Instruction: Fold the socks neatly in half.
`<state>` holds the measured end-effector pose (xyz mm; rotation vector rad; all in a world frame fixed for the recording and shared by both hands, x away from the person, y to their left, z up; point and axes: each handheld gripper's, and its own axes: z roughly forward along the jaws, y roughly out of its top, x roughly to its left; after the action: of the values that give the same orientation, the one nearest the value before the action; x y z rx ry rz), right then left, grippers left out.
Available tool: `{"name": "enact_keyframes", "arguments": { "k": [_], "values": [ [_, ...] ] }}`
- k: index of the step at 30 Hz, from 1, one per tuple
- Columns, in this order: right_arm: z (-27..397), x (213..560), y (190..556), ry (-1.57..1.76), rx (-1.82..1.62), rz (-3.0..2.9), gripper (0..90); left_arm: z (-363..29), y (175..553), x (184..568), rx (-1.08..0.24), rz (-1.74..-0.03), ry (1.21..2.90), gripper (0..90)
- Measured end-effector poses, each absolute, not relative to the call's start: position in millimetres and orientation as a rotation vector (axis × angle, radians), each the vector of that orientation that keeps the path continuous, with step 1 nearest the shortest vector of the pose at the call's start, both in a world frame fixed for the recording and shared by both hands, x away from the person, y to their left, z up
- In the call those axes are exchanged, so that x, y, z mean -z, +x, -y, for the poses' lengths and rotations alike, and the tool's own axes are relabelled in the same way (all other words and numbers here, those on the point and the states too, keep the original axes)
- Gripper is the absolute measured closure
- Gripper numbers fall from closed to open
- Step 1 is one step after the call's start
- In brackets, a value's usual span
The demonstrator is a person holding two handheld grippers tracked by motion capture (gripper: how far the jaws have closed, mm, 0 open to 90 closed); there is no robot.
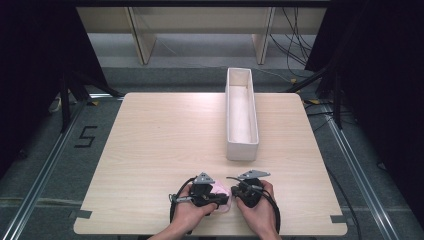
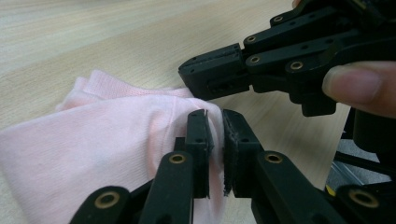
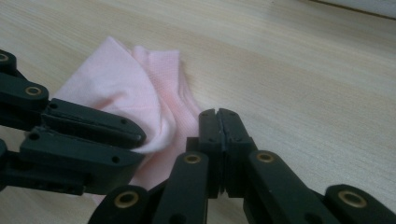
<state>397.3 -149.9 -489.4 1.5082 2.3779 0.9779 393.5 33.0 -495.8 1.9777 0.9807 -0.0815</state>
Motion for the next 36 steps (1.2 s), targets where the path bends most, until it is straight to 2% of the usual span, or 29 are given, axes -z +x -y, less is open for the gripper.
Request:
{"name": "enact_keyframes", "arguments": {
  "k": [6,10,13,16,18,22,26,31,36],
  "values": [
    [151.9,488.8,398.2,1.474,-1.010,-2.367,87.8,-30.5,394.1,497.1,0.075,-0.957,2.004,77.0],
    [152.4,484.4,395.5,1.517,-1.025,-2.337,87.0,-30.4,393.2,493.3,0.097,-0.906,2.012,70.0],
    [157.4,482.4,397.5,1.466,-1.030,-2.333,86.8,-32.7,388.7,486.0,0.074,-0.880,1.982,60.1],
    [158.8,480.3,396.0,1.494,-1.044,-2.316,86.7,-39.2,381.5,476.7,0.049,-0.837,1.952,57.3],
    [160.6,476.4,394.4,1.495,-1.047,-2.322,87.0,-46.9,378.1,471.5,0.009,-0.815,1.942,58.2],
    [159.0,466.8,387.5,1.490,-1.114,-2.325,88.9,-69.6,377.5,468.7,-0.062,-0.836,1.971,70.7],
    [149.6,459.9,380.5,1.443,-1.137,-2.380,89.6,-86.4,380.7,479.1,-0.057,-0.882,2.007,79.9],
    [134.4,458.8,375.6,1.442,-1.130,-2.439,89.5,-87.7,380.1,489.8,-0.023,-0.887,2.032,81.5],
    [133.9,472.3,380.0,1.361,-1.051,-2.482,89.5,-83.6,381.1,494.2,-0.022,-0.876,2.052,80.9]
  ]
}}
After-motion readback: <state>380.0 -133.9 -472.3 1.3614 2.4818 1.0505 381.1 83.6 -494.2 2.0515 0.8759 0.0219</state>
